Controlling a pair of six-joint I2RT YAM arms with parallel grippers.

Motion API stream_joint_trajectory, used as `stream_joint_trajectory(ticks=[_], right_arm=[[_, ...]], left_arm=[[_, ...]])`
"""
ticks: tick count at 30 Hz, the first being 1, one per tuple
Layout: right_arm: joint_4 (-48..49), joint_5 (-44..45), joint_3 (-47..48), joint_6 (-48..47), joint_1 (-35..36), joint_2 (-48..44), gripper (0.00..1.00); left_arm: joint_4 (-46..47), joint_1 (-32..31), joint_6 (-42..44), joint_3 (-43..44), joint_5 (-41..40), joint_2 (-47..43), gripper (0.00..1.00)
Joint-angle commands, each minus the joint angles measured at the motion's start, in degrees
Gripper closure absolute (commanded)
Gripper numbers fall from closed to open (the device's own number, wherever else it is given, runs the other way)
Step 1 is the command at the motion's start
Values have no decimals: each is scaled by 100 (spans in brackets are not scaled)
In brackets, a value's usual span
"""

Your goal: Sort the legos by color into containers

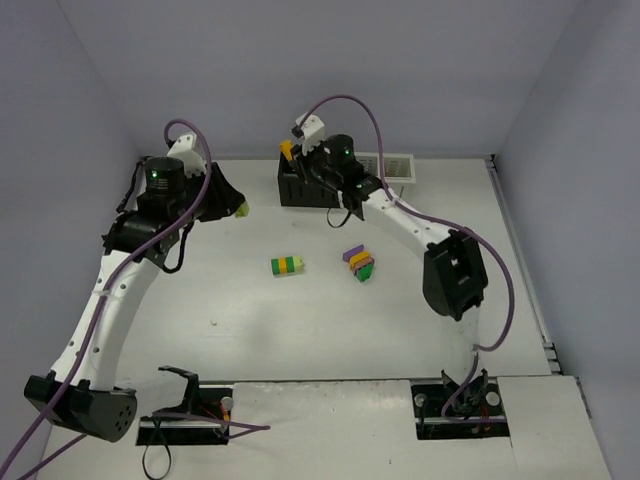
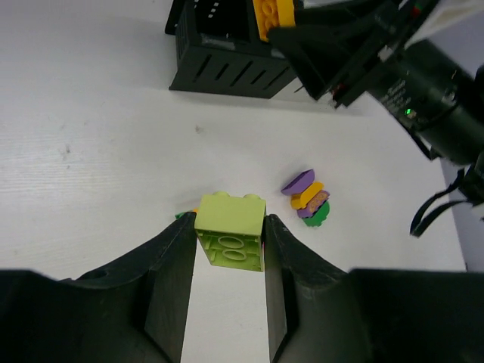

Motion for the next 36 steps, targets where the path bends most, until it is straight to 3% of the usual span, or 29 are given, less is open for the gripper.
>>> stream_joint_trajectory(ticks=[1, 5, 9, 22, 25, 26, 31, 36], right_arm=[[-81, -276, 974, -639, -42, 542, 95], [-109, -223, 1520, -1061, -69, 1036, 95], [-214, -144, 1943, -1203, -121, 1380, 95], [-223, 76, 2119, -1274, -236, 1688, 88], [-240, 85, 2137, -1238, -262, 1749, 81], [-232, 102, 2137, -1238, -280, 1767, 72], [-232, 146, 2155, -1177, -315, 1811, 49], [-232, 6, 2094, -1072, -315, 1513, 43]], left_arm=[[297, 118, 462, -238, 176, 4, 93], [746, 408, 341, -758, 729, -137, 93], [842, 514, 419, -890, 599, -294, 93], [1133, 830, 164, -1039, 1179, -242, 93], [1150, 830, 173, -1048, 1171, -251, 93], [1176, 830, 181, -1066, 1179, -268, 93], [1256, 830, 164, -1101, 1337, -268, 93], [1308, 830, 146, -1119, 1425, -286, 93]])
